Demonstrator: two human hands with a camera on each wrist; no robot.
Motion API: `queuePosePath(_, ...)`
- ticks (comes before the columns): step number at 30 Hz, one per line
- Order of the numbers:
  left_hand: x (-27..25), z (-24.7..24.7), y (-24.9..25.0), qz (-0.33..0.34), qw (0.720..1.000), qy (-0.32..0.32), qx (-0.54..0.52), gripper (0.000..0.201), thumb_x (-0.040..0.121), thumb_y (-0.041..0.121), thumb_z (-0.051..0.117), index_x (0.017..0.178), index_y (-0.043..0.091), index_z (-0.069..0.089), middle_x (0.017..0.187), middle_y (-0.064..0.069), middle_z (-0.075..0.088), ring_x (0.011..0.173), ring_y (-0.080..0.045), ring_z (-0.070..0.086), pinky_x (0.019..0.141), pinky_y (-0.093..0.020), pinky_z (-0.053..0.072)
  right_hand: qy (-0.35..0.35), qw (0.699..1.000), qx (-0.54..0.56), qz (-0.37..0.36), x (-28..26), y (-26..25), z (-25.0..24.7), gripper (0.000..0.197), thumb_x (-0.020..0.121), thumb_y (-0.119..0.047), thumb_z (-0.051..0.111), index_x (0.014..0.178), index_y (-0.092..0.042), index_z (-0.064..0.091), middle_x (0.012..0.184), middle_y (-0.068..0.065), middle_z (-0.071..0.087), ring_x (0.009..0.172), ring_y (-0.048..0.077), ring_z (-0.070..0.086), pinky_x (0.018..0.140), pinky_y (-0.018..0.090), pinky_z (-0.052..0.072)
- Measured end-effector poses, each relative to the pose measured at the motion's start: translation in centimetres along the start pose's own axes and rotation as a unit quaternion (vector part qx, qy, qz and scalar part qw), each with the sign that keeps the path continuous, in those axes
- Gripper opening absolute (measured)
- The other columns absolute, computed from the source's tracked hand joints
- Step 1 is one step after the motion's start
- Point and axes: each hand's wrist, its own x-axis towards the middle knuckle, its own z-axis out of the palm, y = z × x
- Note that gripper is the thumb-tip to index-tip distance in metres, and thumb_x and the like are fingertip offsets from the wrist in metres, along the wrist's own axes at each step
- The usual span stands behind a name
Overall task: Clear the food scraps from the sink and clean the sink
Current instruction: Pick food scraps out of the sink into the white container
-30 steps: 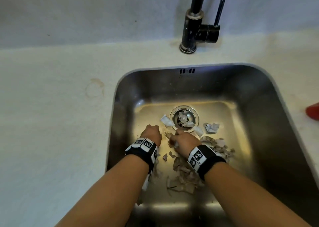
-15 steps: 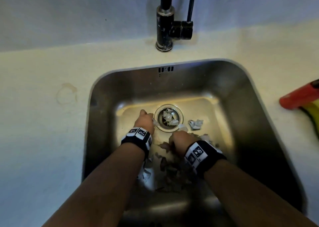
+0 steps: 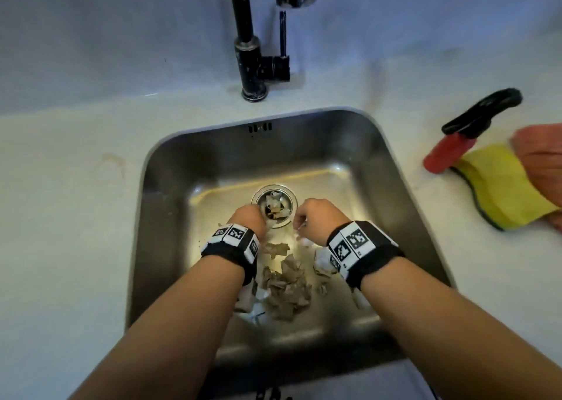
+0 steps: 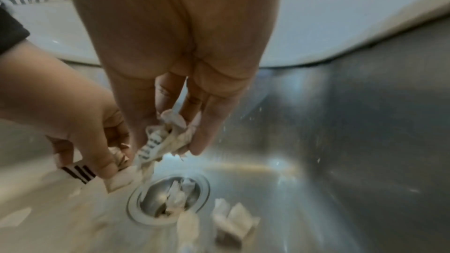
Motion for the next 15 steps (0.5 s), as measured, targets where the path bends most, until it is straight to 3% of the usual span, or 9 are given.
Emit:
queuePosePath(7,-7.5,-4.3,8.2,0.083,0.988,0.103,-0.082,0.006,0.084,0.013,0.06,0.085,0.016,0.065,0.099,-0.009,0.069,0.095,-0.028,0.063,0.082,-0.033,0.05,0.082,0.996,-0.001,-0.022,-7.8,0.7,-6.7,0.02,0.083,-0.005,0.057,0.086,-0.018,0.071,0.102,0.002,0.068,0.098,0.02,0.062,0.086,0.027,0.049)
queuePosePath(10,-11.5,-4.4,11.4,0.121,0.978,0.117,-0.121,0.016,0.081,0.016,0.065,0.071,0.023,0.054,0.091,-0.005,0.066,0.083,-0.023,0.063,0.072,-0.031,0.053,0.116,0.993,-0.012,-0.027,-12.9,2.1,-9.0,0.017,0.085,-0.009,0.057,0.089,-0.018,0.072,0.102,0.0,0.067,0.097,0.018,0.061,0.079,0.022,0.04)
queuePosePath(13,-16.0,-3.4,14.7,0.16,0.968,0.13,-0.145,0.018,0.079,0.017,0.067,0.073,0.024,0.052,0.09,-0.005,0.065,0.081,-0.022,0.061,0.071,-0.031,0.052,0.138,0.99,-0.011,-0.023,-18.1,4.2,-10.2,0.017,0.084,-0.01,0.059,0.09,-0.017,0.073,0.099,0.0,0.067,0.097,0.019,0.061,0.078,0.02,0.038)
queuePosePath(15,-19.3,-2.3,16.9,0.188,0.961,0.134,-0.151,0.015,0.079,0.019,0.069,0.079,0.02,0.053,0.085,-0.003,0.062,0.079,-0.022,0.059,0.071,-0.033,0.052,0.15,0.989,-0.008,-0.013,-21.7,5.9,-10.6,0.015,0.083,-0.011,0.061,0.09,-0.018,0.072,0.088,-0.004,0.061,0.094,0.018,0.061,0.074,0.018,0.037)
